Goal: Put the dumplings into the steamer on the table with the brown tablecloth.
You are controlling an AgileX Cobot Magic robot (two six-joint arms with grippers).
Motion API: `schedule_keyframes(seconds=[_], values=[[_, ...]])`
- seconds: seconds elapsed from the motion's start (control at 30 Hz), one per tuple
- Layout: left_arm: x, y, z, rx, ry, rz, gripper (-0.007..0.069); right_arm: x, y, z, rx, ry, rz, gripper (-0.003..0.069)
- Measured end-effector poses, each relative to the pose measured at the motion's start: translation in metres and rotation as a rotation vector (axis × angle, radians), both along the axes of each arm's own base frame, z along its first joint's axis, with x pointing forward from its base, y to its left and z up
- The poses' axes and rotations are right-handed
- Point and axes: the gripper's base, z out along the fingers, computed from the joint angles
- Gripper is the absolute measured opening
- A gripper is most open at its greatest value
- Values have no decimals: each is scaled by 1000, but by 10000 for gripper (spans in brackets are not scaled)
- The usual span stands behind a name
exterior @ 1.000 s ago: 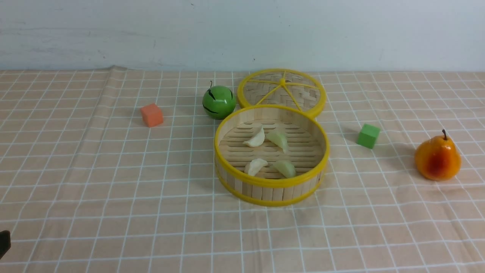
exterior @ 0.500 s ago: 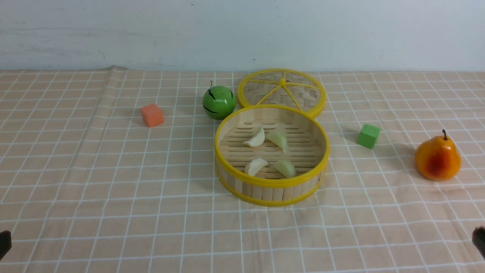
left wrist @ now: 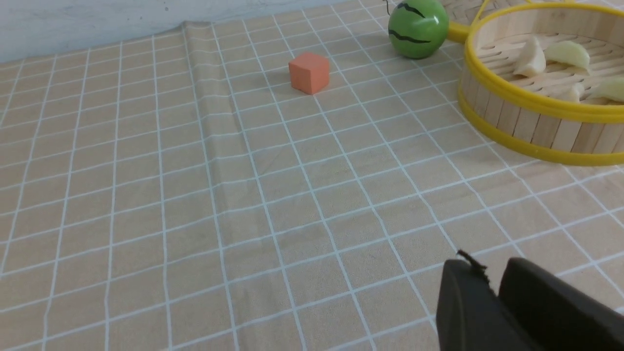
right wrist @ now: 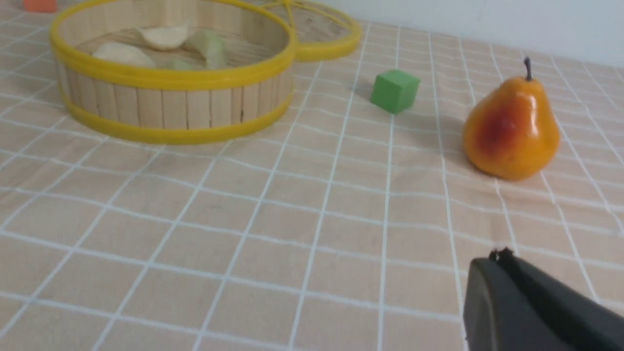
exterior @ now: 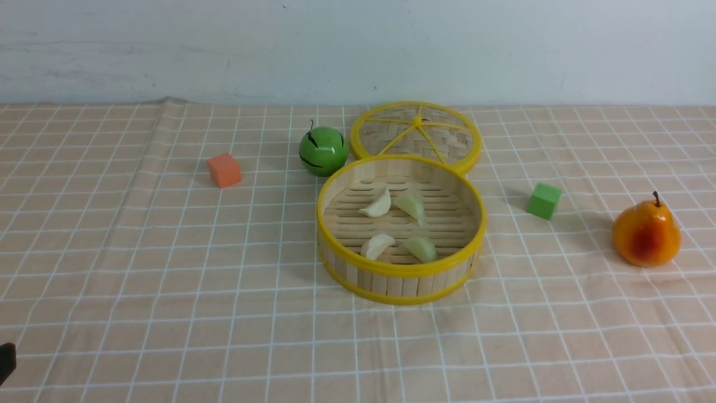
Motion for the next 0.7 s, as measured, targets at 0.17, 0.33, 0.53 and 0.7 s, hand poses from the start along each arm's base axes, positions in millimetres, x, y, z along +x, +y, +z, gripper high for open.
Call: schedule_keyframes(seconds=[0.17,0.33,0.53,0.7], values=[[0,0,0,2,4,3,109,-2,-1,-3,80,65,-39,8],[0,0,0,2,4,3,111,-2,-1,-3,103,73,-48,12],[0,0,0,2,4,3,113,-2,-1,-3,102,75,-49,18],[0,0,0,2,4,3,118,-2,-1,-3,103,74,-49,24]])
